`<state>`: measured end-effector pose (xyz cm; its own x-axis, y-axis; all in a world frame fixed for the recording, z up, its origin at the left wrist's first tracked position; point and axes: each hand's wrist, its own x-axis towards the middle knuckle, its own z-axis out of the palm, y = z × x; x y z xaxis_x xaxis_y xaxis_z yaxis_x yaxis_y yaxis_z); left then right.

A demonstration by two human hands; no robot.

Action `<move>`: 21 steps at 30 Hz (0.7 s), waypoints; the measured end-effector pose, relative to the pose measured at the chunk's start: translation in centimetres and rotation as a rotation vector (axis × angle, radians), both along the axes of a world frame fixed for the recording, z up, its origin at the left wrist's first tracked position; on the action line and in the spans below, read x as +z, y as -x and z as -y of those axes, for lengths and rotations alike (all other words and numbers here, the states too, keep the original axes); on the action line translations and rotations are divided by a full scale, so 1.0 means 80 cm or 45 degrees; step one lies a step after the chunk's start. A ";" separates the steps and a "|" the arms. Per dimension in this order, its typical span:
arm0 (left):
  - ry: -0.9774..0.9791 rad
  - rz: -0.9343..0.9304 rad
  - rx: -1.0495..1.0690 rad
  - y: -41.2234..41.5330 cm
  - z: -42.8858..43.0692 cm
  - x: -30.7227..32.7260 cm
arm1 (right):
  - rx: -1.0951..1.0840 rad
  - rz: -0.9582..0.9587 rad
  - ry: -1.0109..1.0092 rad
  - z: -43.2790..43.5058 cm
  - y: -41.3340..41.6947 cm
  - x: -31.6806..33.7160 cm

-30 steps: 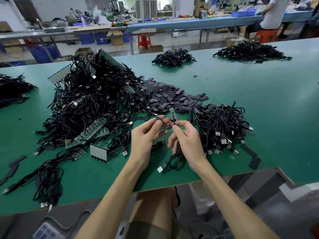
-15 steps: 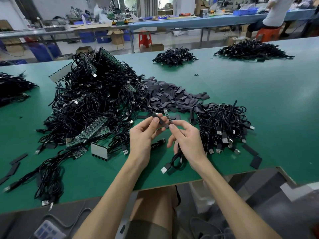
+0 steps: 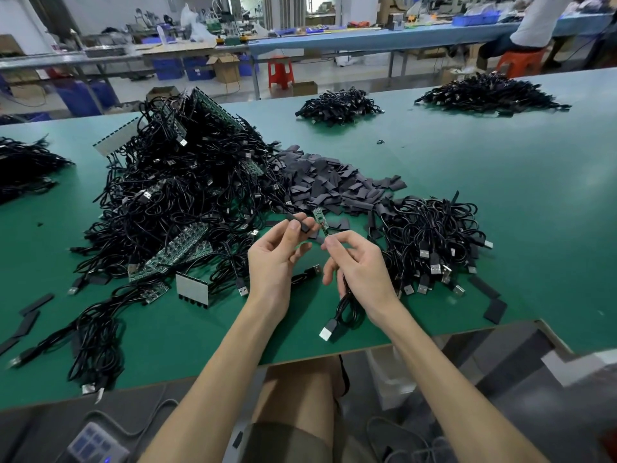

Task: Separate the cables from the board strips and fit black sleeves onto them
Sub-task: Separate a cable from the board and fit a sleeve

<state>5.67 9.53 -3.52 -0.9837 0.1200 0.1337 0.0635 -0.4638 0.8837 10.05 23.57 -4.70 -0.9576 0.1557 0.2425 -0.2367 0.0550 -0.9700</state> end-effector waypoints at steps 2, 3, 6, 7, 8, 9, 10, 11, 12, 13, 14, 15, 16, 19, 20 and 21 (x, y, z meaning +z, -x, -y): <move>-0.032 0.010 0.026 0.000 0.000 0.001 | 0.000 0.003 -0.007 -0.001 -0.001 0.000; -0.051 0.017 0.028 0.001 0.000 0.001 | 0.007 0.006 -0.018 -0.001 -0.001 -0.001; -0.054 0.024 0.018 0.001 -0.001 0.001 | 0.046 0.017 -0.049 0.000 -0.002 -0.001; -0.056 0.029 0.014 0.000 -0.001 0.002 | 0.056 0.021 -0.056 0.000 -0.002 -0.001; -0.076 0.039 0.013 0.000 -0.001 0.002 | 0.067 0.025 -0.061 0.000 -0.002 -0.001; -0.104 0.053 0.016 0.001 0.000 0.003 | 0.079 0.030 -0.063 0.000 -0.002 0.000; -0.134 0.070 0.020 0.001 0.001 0.004 | 0.088 0.037 -0.063 0.000 -0.001 -0.001; -0.163 0.086 0.022 0.002 0.002 0.005 | 0.092 0.045 -0.062 0.000 -0.001 -0.001; -0.186 0.096 0.022 0.002 0.002 0.005 | 0.090 0.055 -0.060 0.000 -0.001 -0.002; -0.190 0.096 0.023 0.002 0.002 0.005 | 0.081 0.066 -0.060 0.001 0.000 -0.002; -0.174 0.087 0.028 0.002 0.002 0.005 | 0.064 0.073 -0.072 0.003 0.001 -0.003; -0.143 0.070 0.037 0.000 0.001 0.005 | 0.040 0.078 -0.099 0.004 0.002 -0.004; -0.108 0.049 0.046 -0.001 0.000 0.004 | 0.012 0.075 -0.134 0.005 0.002 -0.005; -0.020 0.001 0.075 -0.003 -0.004 0.003 | -0.053 0.032 -0.205 0.007 0.005 -0.007; -0.004 -0.005 0.081 -0.002 -0.005 0.002 | -0.062 0.017 -0.217 0.007 0.006 -0.008; 0.006 -0.005 0.083 -0.002 -0.005 0.002 | -0.071 0.003 -0.233 0.006 0.006 -0.010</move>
<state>5.86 9.94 -3.40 -0.9890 0.0559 0.1371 0.0970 -0.4545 0.8854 9.53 23.10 -5.49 -0.9493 0.1621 0.2694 -0.2262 0.2431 -0.9433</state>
